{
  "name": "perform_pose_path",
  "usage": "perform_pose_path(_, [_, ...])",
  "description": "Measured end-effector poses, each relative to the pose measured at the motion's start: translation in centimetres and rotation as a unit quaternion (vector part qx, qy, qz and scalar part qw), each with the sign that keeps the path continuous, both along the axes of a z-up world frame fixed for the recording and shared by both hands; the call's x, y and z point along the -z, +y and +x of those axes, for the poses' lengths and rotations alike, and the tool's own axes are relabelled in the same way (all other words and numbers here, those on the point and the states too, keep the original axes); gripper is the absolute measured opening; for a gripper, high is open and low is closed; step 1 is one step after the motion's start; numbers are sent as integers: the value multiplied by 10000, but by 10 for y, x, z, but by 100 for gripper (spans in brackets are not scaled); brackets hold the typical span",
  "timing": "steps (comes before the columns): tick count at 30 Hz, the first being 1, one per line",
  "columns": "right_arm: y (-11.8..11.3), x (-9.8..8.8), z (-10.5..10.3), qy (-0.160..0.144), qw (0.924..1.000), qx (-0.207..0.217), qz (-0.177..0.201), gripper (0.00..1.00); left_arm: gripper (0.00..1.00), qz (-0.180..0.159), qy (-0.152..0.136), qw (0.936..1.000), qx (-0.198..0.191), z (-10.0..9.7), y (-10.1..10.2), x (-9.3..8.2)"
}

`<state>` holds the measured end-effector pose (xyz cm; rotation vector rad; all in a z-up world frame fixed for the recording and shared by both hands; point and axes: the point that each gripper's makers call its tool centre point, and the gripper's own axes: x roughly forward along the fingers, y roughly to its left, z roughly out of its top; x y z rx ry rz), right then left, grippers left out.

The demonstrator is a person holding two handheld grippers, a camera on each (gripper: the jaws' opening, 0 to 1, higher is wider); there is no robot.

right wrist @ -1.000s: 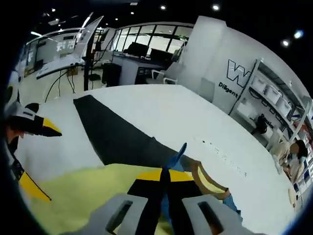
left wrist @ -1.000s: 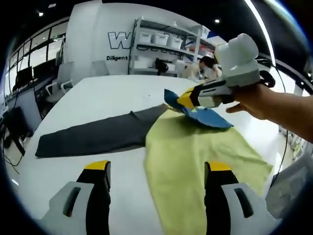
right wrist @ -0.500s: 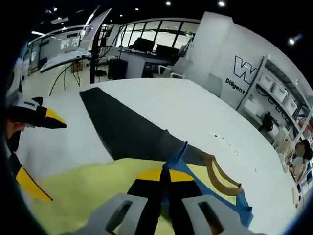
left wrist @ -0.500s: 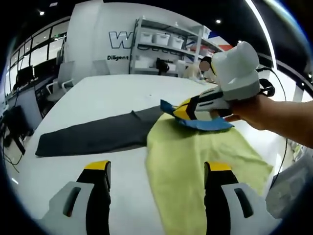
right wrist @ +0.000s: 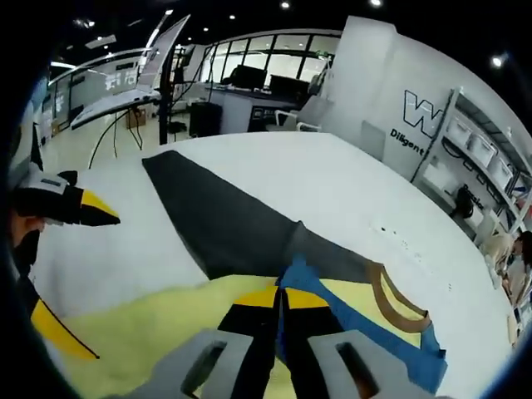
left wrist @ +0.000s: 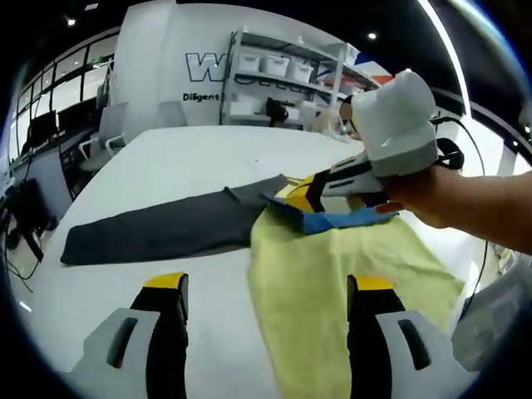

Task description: Fold the garment on the visible template until the final outline fits inside the template.

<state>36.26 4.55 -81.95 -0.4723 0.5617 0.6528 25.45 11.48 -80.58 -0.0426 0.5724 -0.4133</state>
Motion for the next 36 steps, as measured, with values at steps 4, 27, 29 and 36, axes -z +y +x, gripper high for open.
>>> perform_pose_path(4, [7, 2, -2, 41, 10000, -69, 15, 0, 73, -8, -5, 10000, -26, 0, 2, -1])
perform_pose_path(27, [-6, 45, -13, 648, 9978, 79, -63, 0, 73, -14, 12, 10000, -31, 2, 2, 1])
perform_pose_path(29, [-6, 45, -13, 685, 9976, 80, -52, 0, 73, -14, 17, 10000, -23, 2, 1, 1])
perform_pose_path(36, [-6, 44, -14, 691, 9975, 111, 21, 0, 73, -3, 13, 10000, 13, 1, -1, 1])
